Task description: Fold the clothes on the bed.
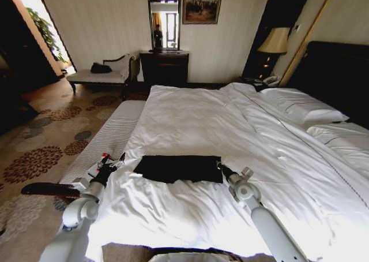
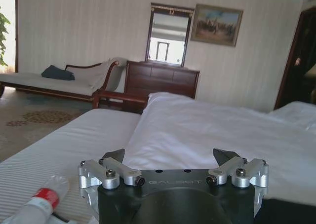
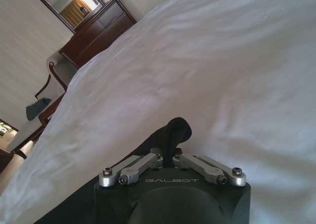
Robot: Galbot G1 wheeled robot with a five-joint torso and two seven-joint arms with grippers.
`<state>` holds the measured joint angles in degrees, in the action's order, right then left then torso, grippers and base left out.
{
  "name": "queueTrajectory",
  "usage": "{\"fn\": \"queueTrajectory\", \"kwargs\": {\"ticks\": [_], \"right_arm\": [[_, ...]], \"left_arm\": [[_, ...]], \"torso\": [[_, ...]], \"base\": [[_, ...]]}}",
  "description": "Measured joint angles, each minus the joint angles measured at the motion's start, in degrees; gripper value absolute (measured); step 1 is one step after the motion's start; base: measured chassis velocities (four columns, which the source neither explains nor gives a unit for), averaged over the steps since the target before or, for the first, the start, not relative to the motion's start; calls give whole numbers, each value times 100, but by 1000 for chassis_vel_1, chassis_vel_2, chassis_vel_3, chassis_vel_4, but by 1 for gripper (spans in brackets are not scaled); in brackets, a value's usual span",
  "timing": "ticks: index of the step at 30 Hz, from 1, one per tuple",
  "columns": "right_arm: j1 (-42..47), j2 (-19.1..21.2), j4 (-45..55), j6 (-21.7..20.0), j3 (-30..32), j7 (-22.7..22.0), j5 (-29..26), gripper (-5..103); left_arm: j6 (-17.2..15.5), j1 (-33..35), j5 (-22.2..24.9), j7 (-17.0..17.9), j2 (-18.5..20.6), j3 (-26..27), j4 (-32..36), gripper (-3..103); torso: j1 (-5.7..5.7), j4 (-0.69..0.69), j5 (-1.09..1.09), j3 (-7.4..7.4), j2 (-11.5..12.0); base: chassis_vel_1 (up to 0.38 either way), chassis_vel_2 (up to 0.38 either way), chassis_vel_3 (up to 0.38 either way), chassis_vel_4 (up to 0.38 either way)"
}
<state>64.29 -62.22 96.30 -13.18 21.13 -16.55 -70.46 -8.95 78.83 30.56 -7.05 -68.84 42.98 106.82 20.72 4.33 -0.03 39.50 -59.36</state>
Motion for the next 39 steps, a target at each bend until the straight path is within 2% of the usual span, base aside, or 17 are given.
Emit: {"fn": "queueTrajectory", "kwargs": {"ticks": [1,3,6,7,8,9,11,12,13,16,21,24,27,29,35,37,39], "right_arm": [[-5,11,-17,0,-2,0,20,0],[-2,31,-23,0,-3,6,66,4],[50,94,70,52,46,15,188,20],[50,94,70,52,46,15,188,20],[78,112,149,83,88,-17,192,25],[113,120,233,124,135,-100,211,30],[136,121,278,149,165,-175,234,30],[208,120,445,213,285,-458,252,36],[245,117,535,232,354,-568,207,42],[410,103,801,262,581,-770,29,53],[907,47,1391,302,719,-825,-63,70],[1282,-93,1813,301,549,-825,53,85],[1432,-201,1940,289,412,-842,182,90],[1612,-331,2030,258,283,-1006,286,99],[1911,-475,2169,264,232,-1304,102,100],[1995,-564,2175,287,233,-1350,17,100],[2035,-696,2099,318,234,-1375,-58,100]], "left_arm": [[-2,0,-84,0,0,-16,-36,100],[-14,-6,-166,9,-7,-31,-69,100],[-39,-70,-382,73,-45,-30,-144,100],[-39,-70,-382,73,-45,-30,-144,100],[-42,-96,-487,114,-53,-3,-196,100],[-41,-117,-616,156,-54,31,-261,100],[-31,-129,-742,182,-54,53,-332,100],[-5,-141,-1197,282,-54,140,-613,100],[-4,-138,-1341,318,-54,170,-696,100],[-3,-89,-1474,409,-94,235,-818,100],[31,-24,-1119,343,-162,160,-569,100],[143,-2,-1254,178,-170,-47,-436,100],[158,-7,-1342,162,-206,-84,-446,100],[120,16,-1140,192,-236,-49,-416,100],[86,70,-836,226,-138,148,-327,100],[50,71,-581,239,-101,247,-222,100],[-21,51,-85,252,-81,366,-5,100]], "torso": [[0,-1,-1,0,-1],[0,-1,0,0,0],[0,3,0,0,-1],[0,3,0,0,-1],[0,2,-1,0,-1],[0,2,0,0,-1],[0,1,0,0,-1],[0,0,-1,0,-1],[0,0,-3,0,-1],[0,-3,-1,0,-1],[0,2,1,-1,-1],[0,3,0,-1,-2],[0,-1,-2,-1,-2],[0,-1,-2,-1,-2],[-1,0,-1,0,-2],[-1,0,-2,-1,-2],[-1,0,-2,-1,-2]], "base": [[0,0,0,0],[0,0,0,0],[0,0,0,0],[0,0,0,0],[0,0,0,0],[0,0,0,0],[0,0,0,0],[0,0,0,0],[0,0,0,0],[0,0,0,0],[0,0,0,0],[0,0,0,0],[0,0,0,0],[0,0,0,0],[0,0,0,0],[0,0,0,0],[0,0,0,0]]}}
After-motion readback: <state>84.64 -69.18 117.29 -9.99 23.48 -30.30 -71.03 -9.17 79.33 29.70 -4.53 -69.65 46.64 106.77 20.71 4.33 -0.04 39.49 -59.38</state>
